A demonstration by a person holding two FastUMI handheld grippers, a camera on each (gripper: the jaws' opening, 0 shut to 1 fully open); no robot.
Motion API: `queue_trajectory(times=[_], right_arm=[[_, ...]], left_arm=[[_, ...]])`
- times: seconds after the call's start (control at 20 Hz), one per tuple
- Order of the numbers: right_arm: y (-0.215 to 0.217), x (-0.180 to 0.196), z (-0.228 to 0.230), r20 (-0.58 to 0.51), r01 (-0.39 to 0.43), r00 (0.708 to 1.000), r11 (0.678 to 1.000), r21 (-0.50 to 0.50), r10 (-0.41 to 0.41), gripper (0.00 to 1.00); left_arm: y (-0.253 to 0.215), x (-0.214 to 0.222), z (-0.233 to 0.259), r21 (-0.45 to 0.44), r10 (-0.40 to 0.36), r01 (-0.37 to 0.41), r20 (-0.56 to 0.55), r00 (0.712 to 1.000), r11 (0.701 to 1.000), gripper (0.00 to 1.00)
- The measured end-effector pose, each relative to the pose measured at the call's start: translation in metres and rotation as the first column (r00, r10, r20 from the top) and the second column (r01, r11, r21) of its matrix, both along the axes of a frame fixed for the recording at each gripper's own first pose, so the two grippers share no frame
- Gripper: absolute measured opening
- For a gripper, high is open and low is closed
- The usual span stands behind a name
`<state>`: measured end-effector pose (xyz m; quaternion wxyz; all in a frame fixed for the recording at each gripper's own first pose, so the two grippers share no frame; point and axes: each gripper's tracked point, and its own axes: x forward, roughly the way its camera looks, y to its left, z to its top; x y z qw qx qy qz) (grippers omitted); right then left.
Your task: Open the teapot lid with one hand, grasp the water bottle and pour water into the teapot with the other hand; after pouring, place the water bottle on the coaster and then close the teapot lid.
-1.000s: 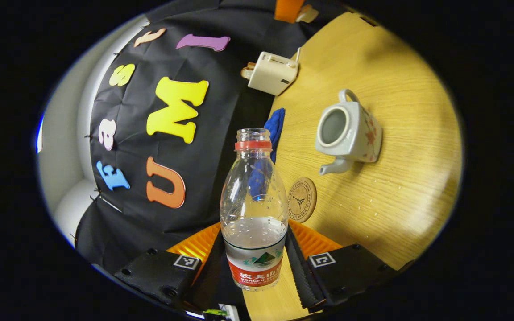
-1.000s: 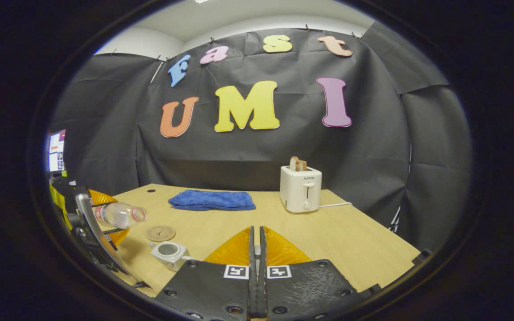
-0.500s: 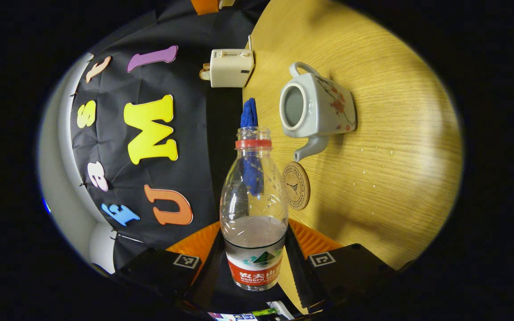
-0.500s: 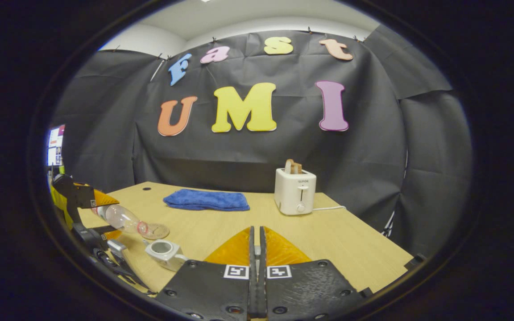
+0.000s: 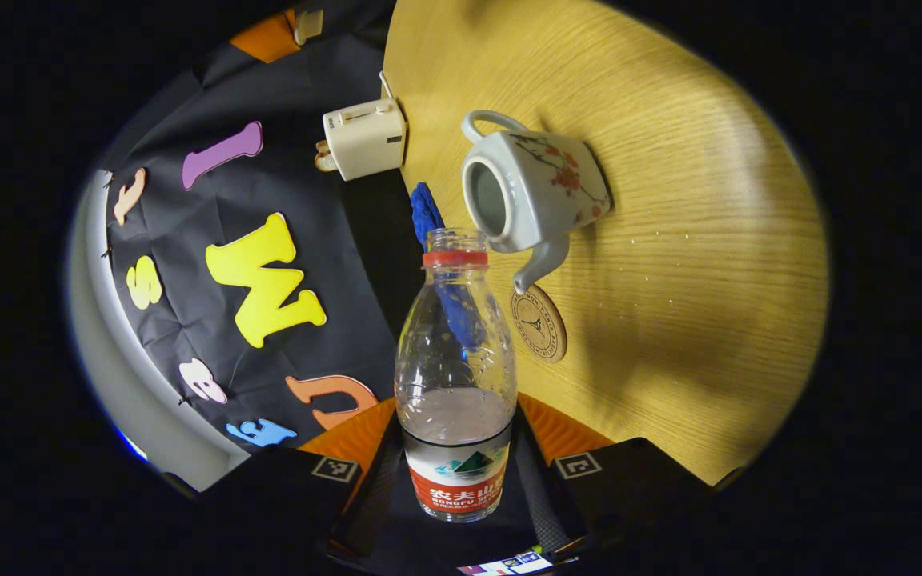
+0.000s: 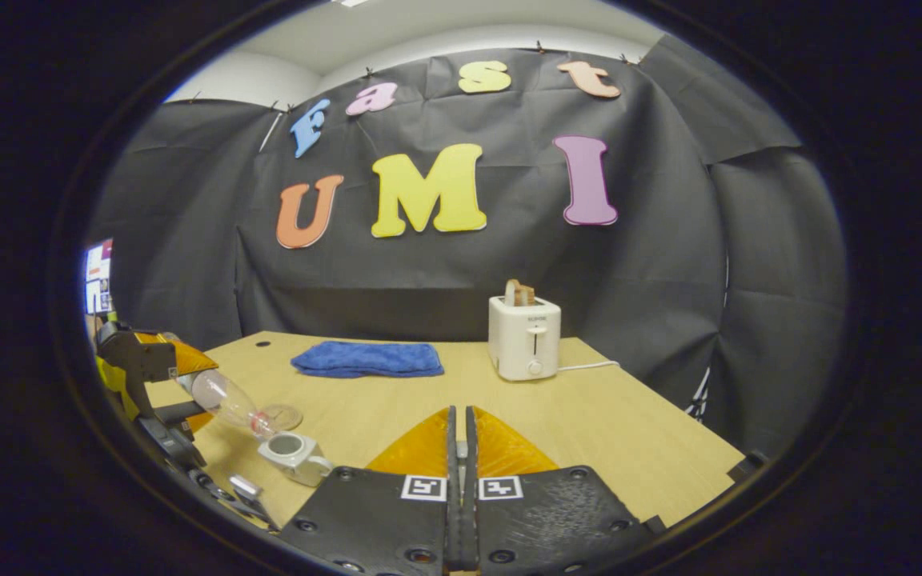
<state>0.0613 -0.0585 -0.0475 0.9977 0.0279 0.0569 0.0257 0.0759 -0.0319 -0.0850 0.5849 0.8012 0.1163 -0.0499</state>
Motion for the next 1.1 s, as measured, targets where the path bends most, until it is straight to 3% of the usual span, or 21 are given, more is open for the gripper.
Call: queue_trajectory(times=[0.35,0.4,0.45,0.6,0.85,0.9,0.95,1.1], right_arm=[[-0.001,0.000,0.000,-0.002,-0.004,1.000,1.000,-0.003,0.004,0.00],[-0.001,-0.001,0.001,-0.003,-0.005,1.000,1.000,-0.005,0.005,0.00],[0.000,-0.002,0.001,-0.005,-0.013,1.000,1.000,-0.003,0.013,0.00],[0.002,-0.003,0.003,-0.002,-0.020,1.000,1.000,-0.001,0.020,0.00],[0.006,-0.005,0.002,-0.010,-0.032,0.999,0.999,-0.003,0.032,0.00],[0.007,-0.004,0.002,-0.010,-0.033,0.999,0.999,-0.004,0.033,0.00],[0.008,-0.004,0.001,-0.010,-0.035,0.999,0.999,-0.006,0.035,0.00],[0.008,-0.006,0.001,-0.010,-0.034,0.999,0.999,-0.012,0.034,0.00]], left_arm=[[-0.016,-0.012,0.006,0.115,-0.028,0.027,0.010,1.000,0.993,0.74],[-0.020,-0.013,0.009,0.136,-0.031,0.030,0.010,0.999,0.990,0.78],[-0.023,-0.014,0.012,0.161,-0.037,0.034,0.017,0.999,0.986,0.74],[-0.026,-0.012,0.016,0.205,-0.051,0.045,0.022,0.998,0.978,0.74],[-0.026,-0.012,0.019,0.239,-0.047,0.036,0.042,0.998,0.970,0.74],[-0.025,-0.010,0.022,0.249,-0.042,0.030,0.041,0.998,0.968,0.78],[-0.024,-0.007,0.023,0.259,-0.038,0.026,0.040,0.999,0.965,0.74],[-0.020,-0.007,0.024,0.295,-0.022,0.007,0.048,0.999,0.955,0.74]])
